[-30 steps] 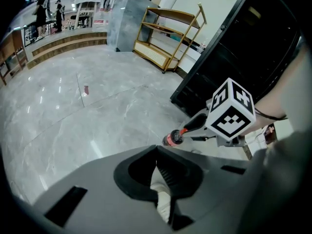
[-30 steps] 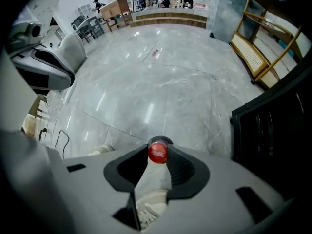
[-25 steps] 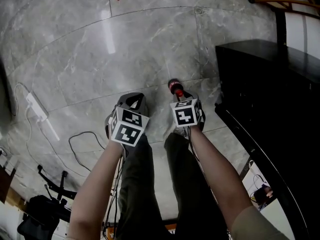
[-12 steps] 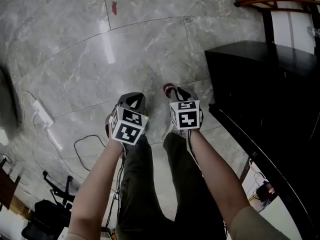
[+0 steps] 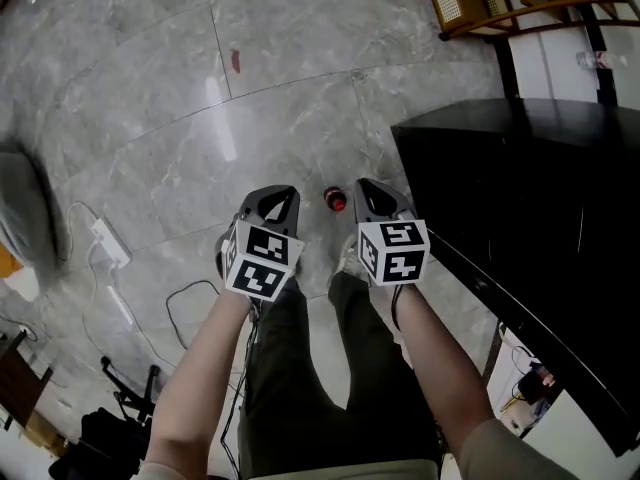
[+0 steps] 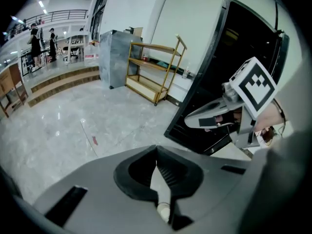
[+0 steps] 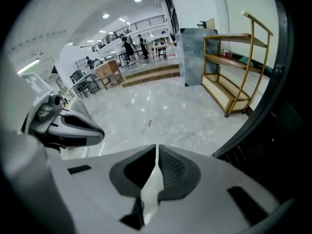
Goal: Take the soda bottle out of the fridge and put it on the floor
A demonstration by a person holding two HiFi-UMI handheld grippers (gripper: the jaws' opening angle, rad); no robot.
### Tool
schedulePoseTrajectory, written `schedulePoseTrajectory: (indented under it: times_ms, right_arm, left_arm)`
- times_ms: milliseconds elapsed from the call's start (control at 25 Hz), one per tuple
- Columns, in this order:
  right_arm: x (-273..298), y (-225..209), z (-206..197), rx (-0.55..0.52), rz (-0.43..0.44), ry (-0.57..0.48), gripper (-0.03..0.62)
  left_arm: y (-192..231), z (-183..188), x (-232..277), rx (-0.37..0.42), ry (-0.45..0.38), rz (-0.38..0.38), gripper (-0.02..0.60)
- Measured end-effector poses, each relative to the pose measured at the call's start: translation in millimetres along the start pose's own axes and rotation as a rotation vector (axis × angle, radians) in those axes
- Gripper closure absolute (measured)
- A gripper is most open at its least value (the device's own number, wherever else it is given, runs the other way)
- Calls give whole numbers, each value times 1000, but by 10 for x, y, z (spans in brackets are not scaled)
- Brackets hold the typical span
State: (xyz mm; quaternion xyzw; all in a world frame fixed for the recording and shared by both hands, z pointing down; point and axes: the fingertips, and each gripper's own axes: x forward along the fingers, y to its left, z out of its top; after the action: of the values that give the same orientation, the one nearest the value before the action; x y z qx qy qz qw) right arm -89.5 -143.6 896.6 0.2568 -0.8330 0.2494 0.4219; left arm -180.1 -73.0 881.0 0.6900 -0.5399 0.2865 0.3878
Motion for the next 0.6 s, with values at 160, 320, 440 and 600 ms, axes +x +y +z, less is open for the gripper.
schedulePoseTrajectory:
  times_ms: [160,320,440,600]
  right_arm:
    - [-593,84,480,-30,1,-79,589]
    - [-1173,122,934,-61,-6,-157,594]
    - [-1649,139,1203,-43,-15,-217,597]
    - [-2323,222,1612,-62,-33,-311,599]
  left_arm:
    - [-82,453,-430,61,-57,26,575]
    - [-159,881,-853,110,-110,57,575]
    - [-276,1152,-1213,147,-142,78,575]
    - [-409,1474,-1725,186,-173,108,575]
